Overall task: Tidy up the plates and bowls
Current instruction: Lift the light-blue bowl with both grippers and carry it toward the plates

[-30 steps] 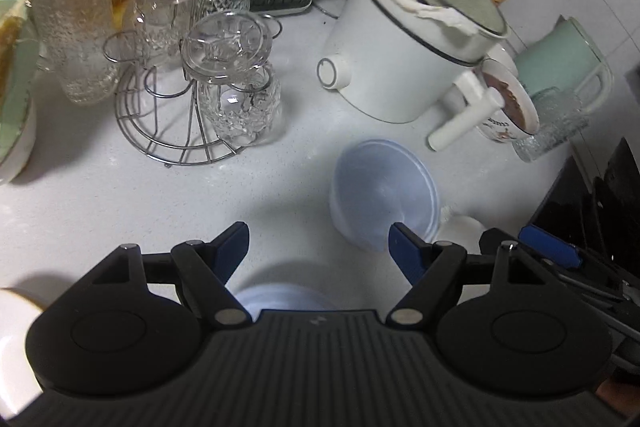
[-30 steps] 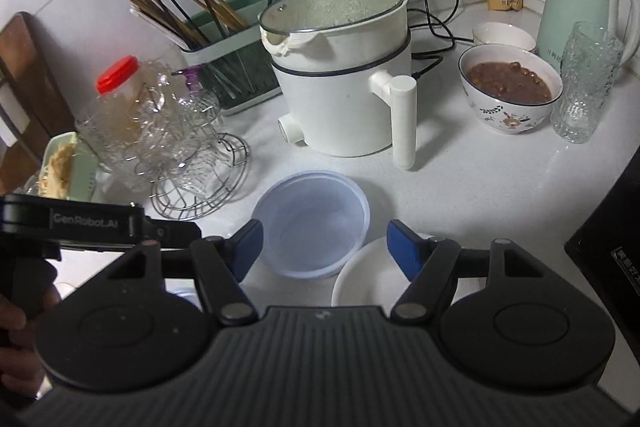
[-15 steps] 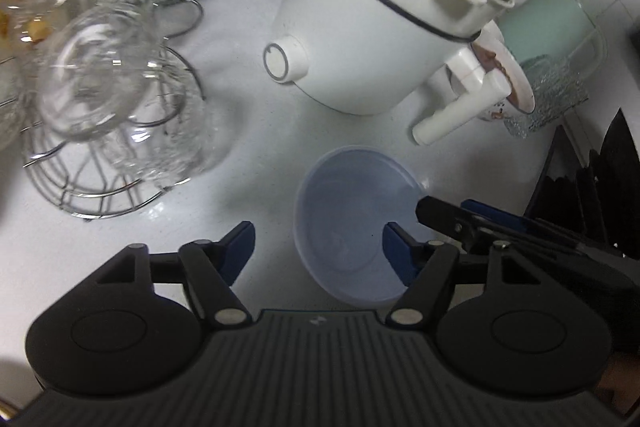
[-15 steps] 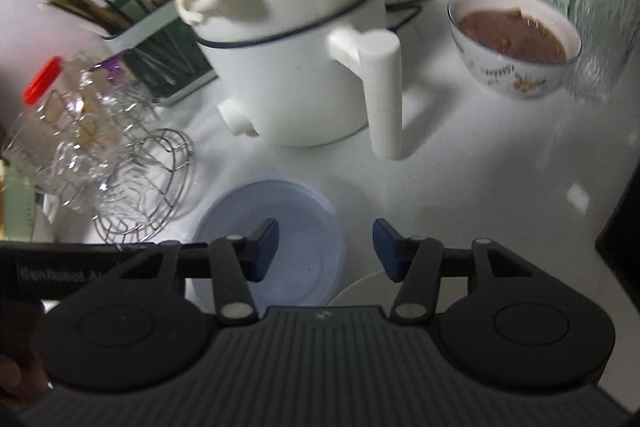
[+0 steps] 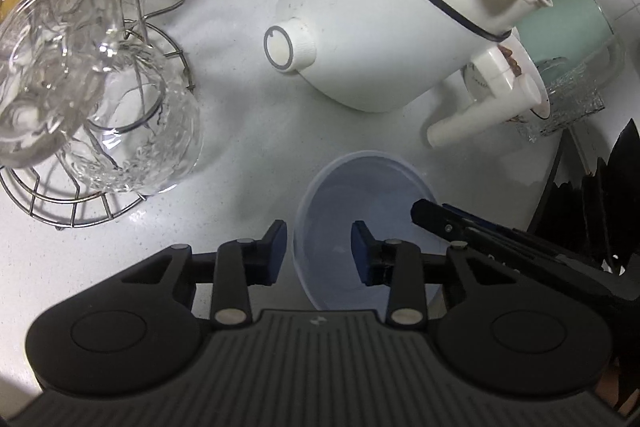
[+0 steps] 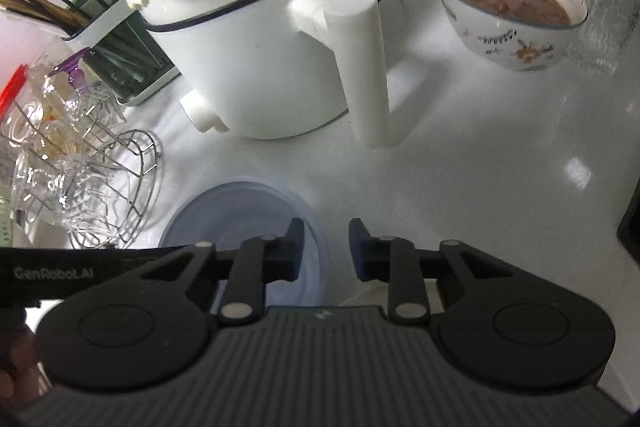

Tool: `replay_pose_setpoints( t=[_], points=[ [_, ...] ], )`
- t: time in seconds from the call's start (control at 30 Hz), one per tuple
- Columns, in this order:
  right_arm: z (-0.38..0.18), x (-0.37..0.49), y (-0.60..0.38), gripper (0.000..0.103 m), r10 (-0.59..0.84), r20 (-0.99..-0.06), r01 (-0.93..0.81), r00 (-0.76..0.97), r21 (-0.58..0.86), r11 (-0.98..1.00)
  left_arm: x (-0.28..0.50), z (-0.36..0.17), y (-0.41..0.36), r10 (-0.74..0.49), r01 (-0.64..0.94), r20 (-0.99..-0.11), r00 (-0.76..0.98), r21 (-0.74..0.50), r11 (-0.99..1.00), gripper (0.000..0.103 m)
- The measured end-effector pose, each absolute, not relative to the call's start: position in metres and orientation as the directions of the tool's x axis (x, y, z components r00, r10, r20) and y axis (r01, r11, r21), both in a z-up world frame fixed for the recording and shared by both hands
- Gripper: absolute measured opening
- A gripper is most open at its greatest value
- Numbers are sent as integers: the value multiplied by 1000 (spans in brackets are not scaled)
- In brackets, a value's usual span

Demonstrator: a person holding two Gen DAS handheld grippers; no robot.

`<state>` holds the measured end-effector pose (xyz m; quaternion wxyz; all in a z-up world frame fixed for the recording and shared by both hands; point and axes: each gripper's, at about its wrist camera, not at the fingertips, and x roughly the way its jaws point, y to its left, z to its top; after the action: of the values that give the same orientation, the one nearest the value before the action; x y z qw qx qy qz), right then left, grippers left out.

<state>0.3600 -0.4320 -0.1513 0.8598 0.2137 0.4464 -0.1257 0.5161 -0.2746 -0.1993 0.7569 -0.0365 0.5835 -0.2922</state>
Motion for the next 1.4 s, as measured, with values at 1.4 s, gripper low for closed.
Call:
replay_pose_setpoints(
  t=[1.4],
  points=[
    [-71, 254, -386, 14, 170, -676, 223, 717, 454, 863, 394, -87, -188, -534, 324, -755, 380, -433, 841, 38]
  ],
)
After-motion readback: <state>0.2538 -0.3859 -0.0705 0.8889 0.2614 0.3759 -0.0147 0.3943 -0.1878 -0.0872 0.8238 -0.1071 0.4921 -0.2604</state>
